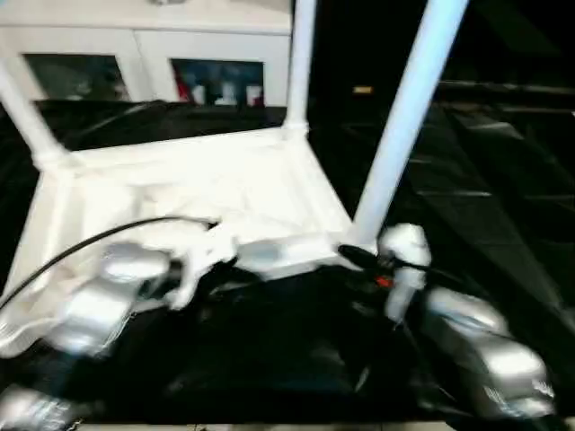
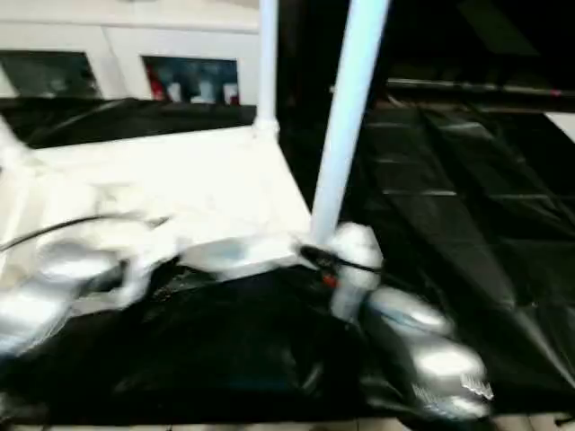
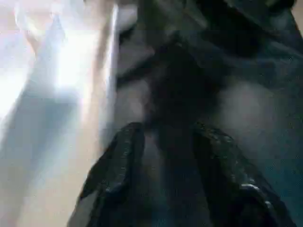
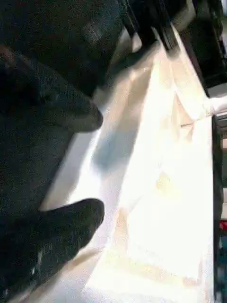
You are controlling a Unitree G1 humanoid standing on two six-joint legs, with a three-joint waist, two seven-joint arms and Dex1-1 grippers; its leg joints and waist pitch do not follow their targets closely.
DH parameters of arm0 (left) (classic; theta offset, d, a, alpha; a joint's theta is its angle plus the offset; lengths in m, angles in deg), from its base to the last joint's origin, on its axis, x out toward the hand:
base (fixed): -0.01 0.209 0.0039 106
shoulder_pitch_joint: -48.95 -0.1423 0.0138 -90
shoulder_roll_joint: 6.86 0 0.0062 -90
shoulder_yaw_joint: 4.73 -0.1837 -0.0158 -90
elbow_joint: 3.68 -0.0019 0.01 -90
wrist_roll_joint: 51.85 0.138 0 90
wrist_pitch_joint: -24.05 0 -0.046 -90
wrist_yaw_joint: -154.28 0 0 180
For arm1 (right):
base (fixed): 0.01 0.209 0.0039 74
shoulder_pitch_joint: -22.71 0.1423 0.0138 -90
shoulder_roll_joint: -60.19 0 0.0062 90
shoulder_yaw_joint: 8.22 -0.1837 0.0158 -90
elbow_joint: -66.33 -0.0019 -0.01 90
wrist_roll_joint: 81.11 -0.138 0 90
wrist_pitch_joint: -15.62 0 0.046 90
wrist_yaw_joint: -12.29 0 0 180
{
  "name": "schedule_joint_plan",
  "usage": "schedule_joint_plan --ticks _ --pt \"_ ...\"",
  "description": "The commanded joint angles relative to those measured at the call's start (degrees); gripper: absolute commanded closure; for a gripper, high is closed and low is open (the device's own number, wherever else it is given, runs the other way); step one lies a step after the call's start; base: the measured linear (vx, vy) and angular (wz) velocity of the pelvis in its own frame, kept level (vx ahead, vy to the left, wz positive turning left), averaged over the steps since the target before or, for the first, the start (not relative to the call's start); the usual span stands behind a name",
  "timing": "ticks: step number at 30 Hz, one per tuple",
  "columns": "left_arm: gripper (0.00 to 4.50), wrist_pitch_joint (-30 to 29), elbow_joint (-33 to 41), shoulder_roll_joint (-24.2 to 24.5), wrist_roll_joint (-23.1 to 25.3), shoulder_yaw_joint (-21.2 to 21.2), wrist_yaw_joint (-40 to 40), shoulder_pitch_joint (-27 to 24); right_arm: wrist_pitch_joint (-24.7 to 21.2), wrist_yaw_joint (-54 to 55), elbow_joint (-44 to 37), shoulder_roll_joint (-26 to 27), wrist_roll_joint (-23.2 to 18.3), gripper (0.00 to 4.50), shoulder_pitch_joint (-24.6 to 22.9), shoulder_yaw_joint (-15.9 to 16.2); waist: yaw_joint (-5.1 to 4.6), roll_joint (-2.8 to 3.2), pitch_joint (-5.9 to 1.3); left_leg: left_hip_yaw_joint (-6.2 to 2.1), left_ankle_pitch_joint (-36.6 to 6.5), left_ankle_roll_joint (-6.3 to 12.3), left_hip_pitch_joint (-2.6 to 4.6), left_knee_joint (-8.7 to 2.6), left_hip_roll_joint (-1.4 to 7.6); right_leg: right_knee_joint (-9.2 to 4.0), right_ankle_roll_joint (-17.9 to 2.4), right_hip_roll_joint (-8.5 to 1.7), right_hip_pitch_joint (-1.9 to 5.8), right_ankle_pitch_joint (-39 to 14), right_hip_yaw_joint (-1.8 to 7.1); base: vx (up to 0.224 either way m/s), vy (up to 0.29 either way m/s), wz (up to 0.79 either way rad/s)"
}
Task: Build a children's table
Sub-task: Rotate leg to tighten, then rotate table base
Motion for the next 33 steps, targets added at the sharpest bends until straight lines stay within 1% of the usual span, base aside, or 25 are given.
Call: schedule_joint_plan --ticks 1,2,3,5,6,7,8,9,10,11,12,13,14,17,18,20,22,23,24,27,29,30,31,32,33 --pt "2.23 -3.36 5.37 2.36 1.12 0.92 -0.58 -2.58 1.80 4.22 2.21 2.55 1.50 2.28 1.05 0.34 -0.06 0.13 -3.03 0.84 -9.80 1.52 0.81 -3.79 0.60 -3.53 -13.79 -0.87 2.32 -5.78 1.07 0.000 0.000 0.00" --pt "2.14 -3.73 6.45 3.41 2.42 1.41 -1.43 -4.10 2.16 5.89 3.49 4.36 1.56 2.40 1.62 0.20 0.10 0.22 -2.84 0.69 -10.59 1.15 0.56 -4.04 0.57 -3.45 -13.22 -0.95 2.35 -6.94 1.13 0.000 0.000 0.00" --pt "2.09 -4.16 7.09 4.15 3.43 1.83 -2.05 -5.24 2.85 7.18 4.61 5.52 2.01 2.49 2.08 0.24 -0.04 0.38 -2.77 0.62 -11.64 0.51 0.54 -4.24 0.54 -3.60 -12.49 -0.90 2.25 -8.29 1.12 0.000 0.000 0.00" --pt "1.98 -5.45 9.08 6.17 5.49 2.54 -3.95 -7.72 4.59 8.99 7.26 7.21 3.07 2.57 3.18 0.61 0.06 0.58 -2.72 0.61 -12.96 -0.45 0.90 -4.31 0.52 -3.74 -11.69 -0.71 2.03 -9.05 1.17 0.000 0.000 0.00" --pt "1.86 -5.82 9.96 7.06 6.00 2.69 -5.17 -8.55 5.53 9.40 8.25 7.56 3.68 2.72 3.55 0.63 0.12 0.47 -2.82 0.50 -13.01 -0.81 0.71 -4.36 0.46 -3.62 -11.28 -0.74 2.22 -8.74 1.17 0.000 0.000 0.00" --pt "1.86 -6.37 10.56 7.68 6.35 3.02 -6.80 -9.19 6.44 9.96 9.52 8.15 3.86 2.72 4.01 0.08 0.21 0.46 -2.93 0.49 -12.54 -0.98 0.83 -4.27 0.42 -3.49 -11.05 -0.68 2.19 -7.44 1.16 0.000 0.000 0.00" --pt "1.74 -6.23 10.28 7.67 6.96 3.61 -8.67 -9.36 7.32 10.99 11.29 8.84 3.71 2.84 4.72 -1.03 0.15 0.45 -3.00 0.51 -12.17 -0.95 0.78 -4.21 0.35 -3.38 -11.13 -0.65 2.28 -6.42 1.18 0.000 0.000 0.00" --pt "1.74 -6.23 10.28 7.67 6.96 3.61 -8.67 -9.36 7.32 10.99 11.29 8.84 3.71 2.84 4.72 -1.03 0.09 0.39 -3.00 0.49 -11.86 -0.94 0.68 -4.19 0.20 -3.34 -11.29 -0.61 2.33 -5.62 1.15 0.000 0.000 0.00" --pt "1.62 -6.58 10.41 7.71 7.20 3.95 -9.95 -9.49 7.97 11.80 12.60 9.33 3.55 3.01 5.25 -1.77 0.14 0.38 -3.08 0.47 -11.49 -0.91 0.71 -4.12 0.16 -3.26 -11.37 -0.63 2.43 -5.07 1.14 0.000 0.000 0.00" --pt "1.55 -6.35 9.91 7.44 7.87 4.52 -11.59 -9.49 8.90 12.97 14.66 10.06 3.09 3.08 6.17 -3.04 0.16 0.46 -3.16 0.46 -10.68 -0.94 0.64 -4.01 0.12 -3.12 -11.43 -0.69 2.49 -3.87 1.16 0.000 0.000 0.00" --pt "1.55 -6.08 9.39 7.10 8.47 5.00 -13.12 -9.37 9.94 14.38 16.53 10.59 3.05 3.08 7.05 -4.13 -0.02 0.31 -3.25 0.49 -9.96 -0.86 0.57 -3.93 0.02 -2.99 -11.80 -0.70 2.55 -2.97 1.18 0.000 0.000 0.00" --pt "1.45 -6.35 9.28 6.86 8.85 5.37 -14.57 -9.35 11.03 15.56 18.34 11.20 2.89 3.16 7.91 -5.26 0.05 0.33 -3.30 0.51 -9.82 -0.85 0.65 -3.87 0.00 -2.98 -11.94 -0.65 2.56 -2.67 1.15 0.000 0.000 0.00" --pt "1.30 -6.14 9.15 6.66 9.10 5.76 -15.67 -9.35 11.90 16.63 20.09 11.79 2.52 3.33 8.84 -6.50 0.05 0.59 -3.33 0.55 -9.44 -0.72 0.62 -3.74 -0.05 -2.90 -12.20 -0.65 2.59 -1.75 1.20 0.000 0.000 0.00" --pt "1.10 -6.59 9.30 6.09 9.41 6.49 -17.26 -9.20 13.59 19.87 23.66 12.61 1.74 3.53 10.86 -8.96 -0.05 0.23 -3.34 0.56 -9.24 -0.45 0.50 -3.64 -0.14 -2.88 -12.26 -0.57 2.75 -1.59 1.19 0.000 0.000 0.00" --pt "0.89 -7.04 9.61 6.14 8.95 6.47 -17.41 -9.13 14.96 21.72 26.01 12.79 1.11 3.74 12.23 -10.77 -0.02 0.34 -3.49 0.50 -8.85 -0.54 0.56 -3.59 -0.14 -2.72 -12.41 -0.62 2.75 -1.49 1.15 0.000 0.000 0.00" --pt "0.84 -7.27 9.89 6.44 8.65 6.25 -17.50 -9.22 16.37 23.24 28.40 12.97 0.21 3.84 13.69 -12.86 0.06 0.61 -3.47 0.55 -9.31 -0.62 0.77 -3.52 -0.14 -2.70 -12.60 -0.51 2.56 -1.37 1.14 0.000 0.000 0.00" --pt "0.69 -7.11 9.72 6.57 8.55 6.06 -18.20 -9.26 18.18 24.53 30.63 12.87 -0.33 3.98 15.10 -14.90 0.16 0.59 -3.56 0.56 -9.01 -0.65 0.76 -3.44 -0.15 -2.54 -12.54 -0.44 2.62 -0.34 1.07 0.000 0.000 0.00" --pt "0.46 -6.87 9.42 6.52 8.55 6.03 -18.65 -9.19 18.91 25.60 31.70 12.80 -0.97 4.18 15.80 -16.44 0.22 0.55 -3.56 0.58 -8.89 -0.65 0.76 -3.42 -0.19 -2.56 -12.52 -0.41 2.66 -0.19 1.05 0.000 0.000 0.00" --pt "0.46 -6.54 9.12 6.43 8.55 5.95 -19.22 -9.18 20.00 26.79 33.23 12.34 -1.48 4.18 16.63 -18.34 0.26 0.58 -3.60 0.56 -8.74 -0.55 0.75 -3.39 -0.21 -2.47 -12.53 -0.40 2.71 0.13 1.04 0.000 0.000 0.00" --pt "0.32 -6.35 8.93 6.34 8.35 6.01 -19.72 -9.25 21.55 27.89 35.35 11.60 -1.79 4.37 17.65 -20.09 0.57 0.51 -3.65 0.62 -8.43 -0.50 0.76 -3.26 -0.26 -2.44 -12.36 -0.32 2.77 0.30 1.00 0.000 0.000 0.00" --pt "0.02 -5.25 8.57 6.02 7.92 6.41 -19.94 -9.50 22.60 28.71 36.85 10.39 -1.99 4.50 18.32 -21.19 0.80 0.63 -3.69 0.66 -8.20 -0.47 0.82 -3.18 -0.30 -2.40 -12.26 -0.28 2.70 0.83 0.96 0.000 0.000 0.00" --pt "0.02 -2.62 8.17 5.34 6.77 7.20 -20.10 -10.08 23.83 29.75 38.75 9.16 -2.55 4.50 19.34 -22.84 0.94 0.57 -3.73 0.67 -8.15 -0.46 0.79 -3.13 -0.35 -2.37 -12.33 -0.30 2.76 0.88 0.96 0.000 0.000 0.00" --pt "0.02 -1.70 8.24 5.11 6.23 7.52 -19.94 -10.52 24.14 29.98 39.28 8.61 -2.45 4.50 19.57 -23.11 1.02 0.71 -3.74 0.69 -8.37 -0.58 0.77 -3.09 -0.34 -2.39 -12.46 -0.29 2.72 0.89 0.94 0.000 0.000 0.00" --pt "0.02 -1.50 8.27 5.06 6.08 7.61 -19.89 -10.65 24.22 30.04 39.41 8.47 -2.40 4.50 19.62 -23.16 1.06 0.66 -3.76 0.69 -8.39 -0.63 0.74 -3.05 -0.33 -2.33 -12.53 -0.29 2.77 1.05 0.93 0.000 0.000 0.00" --pt "0.02 -0.76 8.93 4.71 5.00 8.53 -19.83 -11.99 24.95 30.08 40.52 7.51 -2.42 4.50 20.19 -23.87 1.10 0.67 -3.74 0.71 -8.48 -0.61 0.71 -3.01 -0.33 -2.31 -12.36 -0.23 2.77 1.22 0.90 0.000 0.000 0.00"
